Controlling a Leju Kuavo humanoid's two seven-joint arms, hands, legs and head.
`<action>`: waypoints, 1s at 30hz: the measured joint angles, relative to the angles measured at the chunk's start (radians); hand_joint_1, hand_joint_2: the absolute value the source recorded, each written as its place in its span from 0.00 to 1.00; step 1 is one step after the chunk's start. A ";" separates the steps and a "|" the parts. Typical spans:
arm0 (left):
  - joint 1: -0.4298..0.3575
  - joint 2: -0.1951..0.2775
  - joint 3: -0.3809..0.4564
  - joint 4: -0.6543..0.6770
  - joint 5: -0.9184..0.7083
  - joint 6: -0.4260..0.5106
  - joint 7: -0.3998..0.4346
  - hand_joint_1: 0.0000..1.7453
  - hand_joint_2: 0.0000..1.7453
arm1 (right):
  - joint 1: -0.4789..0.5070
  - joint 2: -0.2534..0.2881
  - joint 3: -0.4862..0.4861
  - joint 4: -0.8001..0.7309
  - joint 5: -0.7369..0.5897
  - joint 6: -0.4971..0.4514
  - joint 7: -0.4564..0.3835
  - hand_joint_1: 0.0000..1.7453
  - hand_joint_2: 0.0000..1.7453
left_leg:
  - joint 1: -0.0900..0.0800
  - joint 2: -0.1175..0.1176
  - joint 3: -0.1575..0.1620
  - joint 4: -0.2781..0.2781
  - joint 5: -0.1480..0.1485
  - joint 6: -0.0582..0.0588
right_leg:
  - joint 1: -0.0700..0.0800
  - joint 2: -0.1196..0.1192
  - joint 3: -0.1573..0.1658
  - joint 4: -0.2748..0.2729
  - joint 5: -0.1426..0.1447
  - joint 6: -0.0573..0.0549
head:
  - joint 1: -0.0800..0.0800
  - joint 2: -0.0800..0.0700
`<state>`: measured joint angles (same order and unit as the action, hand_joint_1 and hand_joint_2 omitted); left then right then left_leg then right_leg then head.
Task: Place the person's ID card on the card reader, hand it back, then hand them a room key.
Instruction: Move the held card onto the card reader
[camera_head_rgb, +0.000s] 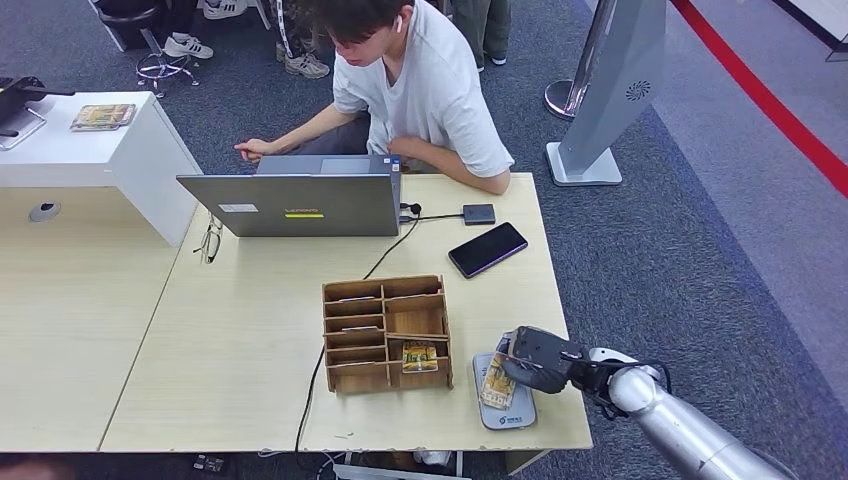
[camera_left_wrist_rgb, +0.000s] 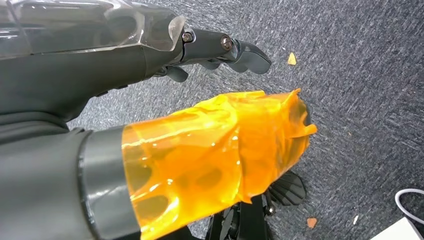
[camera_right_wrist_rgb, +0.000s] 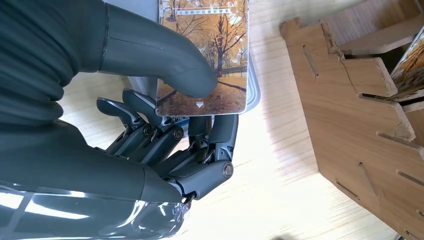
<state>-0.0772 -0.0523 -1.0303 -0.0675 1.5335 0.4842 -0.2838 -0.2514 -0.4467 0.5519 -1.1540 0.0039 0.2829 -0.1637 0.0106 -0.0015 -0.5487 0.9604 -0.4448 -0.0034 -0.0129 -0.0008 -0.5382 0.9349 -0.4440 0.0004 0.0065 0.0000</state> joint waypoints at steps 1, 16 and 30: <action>0.000 0.000 -0.001 0.000 -0.001 0.000 0.000 0.00 0.00 | 0.000 0.000 0.001 0.000 0.001 -0.002 0.000 1.00 1.00 | 0.000 0.000 0.000 0.000 0.000 0.000 | 0.000 0.000 0.000 0.000 0.000 0.000 | 0.000 0.000; 0.001 0.001 -0.033 0.000 -0.011 -0.007 -0.002 0.00 0.00 | -0.025 0.006 0.014 0.002 0.091 -0.033 -0.002 1.00 1.00 | 0.000 0.000 0.000 0.000 0.000 0.000 | 0.000 0.000 0.000 0.000 0.000 0.000 | 0.000 0.000; 0.001 0.004 -0.066 0.000 -0.013 -0.008 -0.002 0.00 0.00 | -0.052 0.006 0.041 0.015 0.109 -0.027 -0.009 1.00 1.00 | 0.000 0.000 0.000 0.000 0.000 0.000 | 0.000 0.000 0.000 0.000 0.000 0.000 | 0.000 0.000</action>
<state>-0.0758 -0.0484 -1.0958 -0.0675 1.5202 0.4766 -0.2857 -0.3031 -0.4410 0.5927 -1.1394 0.1129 0.2560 -0.1731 0.0105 -0.0016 -0.5488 0.9605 -0.4448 -0.0034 -0.0130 -0.0008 -0.5382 0.9349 -0.4440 0.0005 0.0066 0.0000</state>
